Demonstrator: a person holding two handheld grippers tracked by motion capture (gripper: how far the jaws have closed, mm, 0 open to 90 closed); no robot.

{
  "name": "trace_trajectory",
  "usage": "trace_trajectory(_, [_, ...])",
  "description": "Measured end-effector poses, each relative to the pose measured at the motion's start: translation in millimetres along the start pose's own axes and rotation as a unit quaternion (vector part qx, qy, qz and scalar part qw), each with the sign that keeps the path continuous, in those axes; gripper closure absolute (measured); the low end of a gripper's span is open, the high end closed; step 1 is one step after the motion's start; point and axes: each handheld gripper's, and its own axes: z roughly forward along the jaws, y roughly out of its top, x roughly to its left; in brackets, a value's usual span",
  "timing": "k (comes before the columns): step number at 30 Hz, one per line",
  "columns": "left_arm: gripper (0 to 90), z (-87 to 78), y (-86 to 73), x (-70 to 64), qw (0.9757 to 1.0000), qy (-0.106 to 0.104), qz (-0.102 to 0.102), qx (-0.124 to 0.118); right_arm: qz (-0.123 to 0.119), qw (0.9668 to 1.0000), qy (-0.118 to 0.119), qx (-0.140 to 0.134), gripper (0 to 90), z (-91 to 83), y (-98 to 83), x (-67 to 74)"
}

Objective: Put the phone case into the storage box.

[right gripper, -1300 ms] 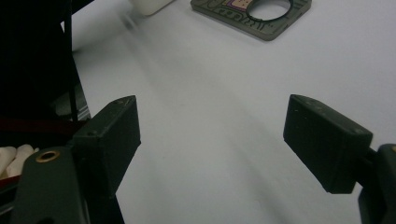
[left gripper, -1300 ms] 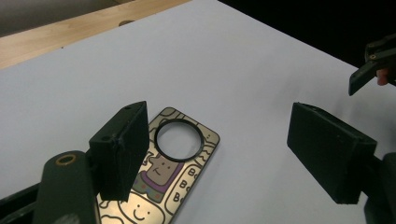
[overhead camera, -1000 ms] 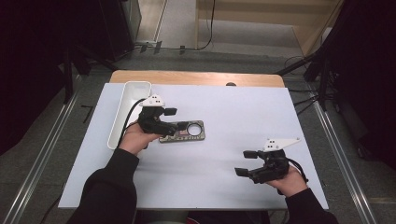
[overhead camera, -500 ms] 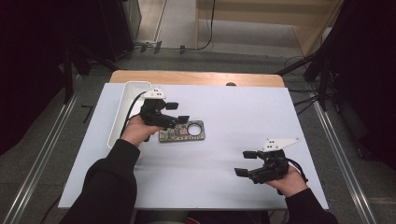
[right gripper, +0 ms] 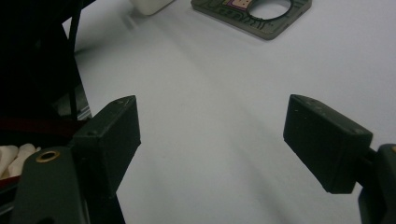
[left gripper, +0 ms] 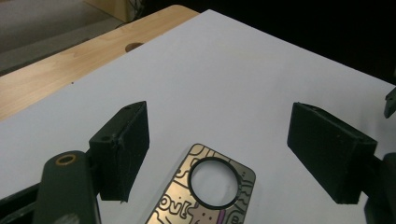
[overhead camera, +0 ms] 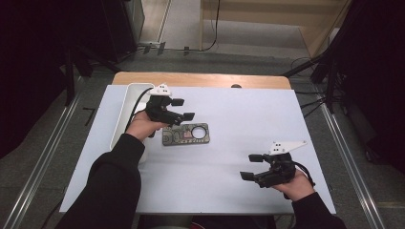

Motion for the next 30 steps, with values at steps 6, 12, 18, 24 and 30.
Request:
trace_trajectory(6, [20.5, 6.5, 6.0, 5.8, 0.9999, -0.005, 0.012, 0.011, 0.000, 1.0000, 0.001, 0.000, 17.8, 0.0, -0.2, -0.7])
trace_trajectory(12, [20.4, 11.7, 11.6, 10.1, 0.9992, -0.021, 0.027, 0.021, 0.001, 1.0000, 0.001, -0.001, 17.8, -0.2, -0.3, -0.7])
trace_trajectory(18, [0.0, 17.8, 10.5, 13.2, 0.9976, -0.055, 0.031, 0.029, 0.001, 1.0000, 0.003, 0.000, 17.8, -0.1, -0.3, -0.4])
trace_trajectory(24, [0.0, 23.4, 7.2, 14.7, 0.9966, -0.055, 0.042, 0.045, -0.001, 1.0000, 0.004, -0.001, 17.8, -0.2, -0.2, -0.3])
trace_trajectory(30, [0.0, 29.2, 4.8, 11.9, 0.9936, -0.064, 0.065, 0.066, -0.001, 1.0000, 0.005, -0.002, 17.8, -0.4, -0.2, -0.3])
